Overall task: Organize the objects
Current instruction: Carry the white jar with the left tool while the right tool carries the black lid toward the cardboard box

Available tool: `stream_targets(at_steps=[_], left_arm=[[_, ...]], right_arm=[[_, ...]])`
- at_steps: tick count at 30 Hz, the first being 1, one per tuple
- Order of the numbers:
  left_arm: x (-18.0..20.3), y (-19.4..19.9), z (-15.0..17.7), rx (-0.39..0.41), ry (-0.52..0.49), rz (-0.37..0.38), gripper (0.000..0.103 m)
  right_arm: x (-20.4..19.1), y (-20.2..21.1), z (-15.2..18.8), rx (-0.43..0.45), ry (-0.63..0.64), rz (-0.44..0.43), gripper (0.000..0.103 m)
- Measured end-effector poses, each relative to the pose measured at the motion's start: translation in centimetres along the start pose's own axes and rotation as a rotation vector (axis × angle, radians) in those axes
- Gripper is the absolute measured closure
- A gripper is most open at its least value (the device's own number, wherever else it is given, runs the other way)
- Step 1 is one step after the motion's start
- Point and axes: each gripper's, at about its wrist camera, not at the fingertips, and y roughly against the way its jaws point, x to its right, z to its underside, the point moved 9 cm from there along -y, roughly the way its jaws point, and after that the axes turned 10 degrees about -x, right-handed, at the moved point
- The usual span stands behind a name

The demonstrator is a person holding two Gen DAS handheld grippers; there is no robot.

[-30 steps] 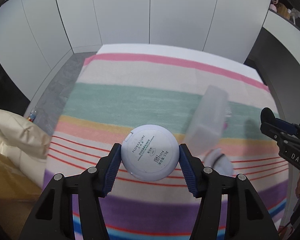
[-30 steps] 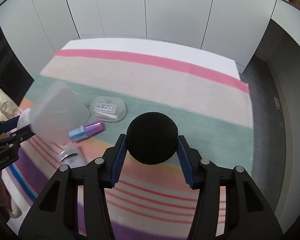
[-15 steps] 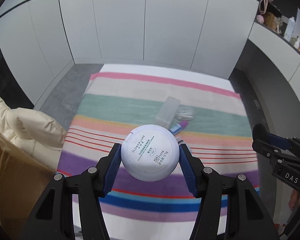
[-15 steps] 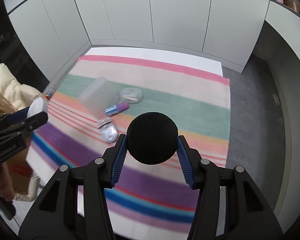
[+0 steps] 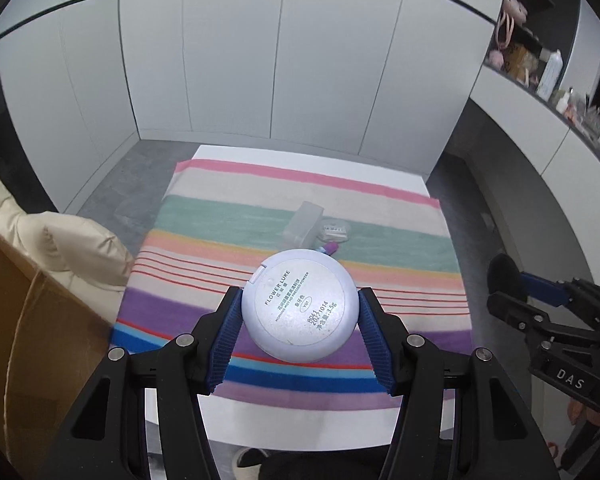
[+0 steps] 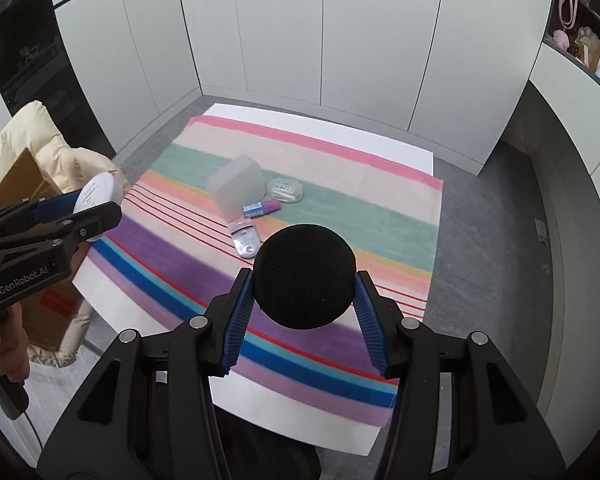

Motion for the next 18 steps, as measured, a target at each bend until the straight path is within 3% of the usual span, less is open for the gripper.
stream_targets(at_steps=[8,18], left_arm=[[-1.5,3.1,-0.5,0.086,-0.022,-0.04,0.044],[-4.3,2.8,-0.6,0.088,0.032,-0.03,0.044]], right_arm=[[-2.0,1.3,-2.0,0.057,0.006,-0.028,0.051],[-5.3,0.2,-2.6,0.056,0.072,-0.028,0.051]])
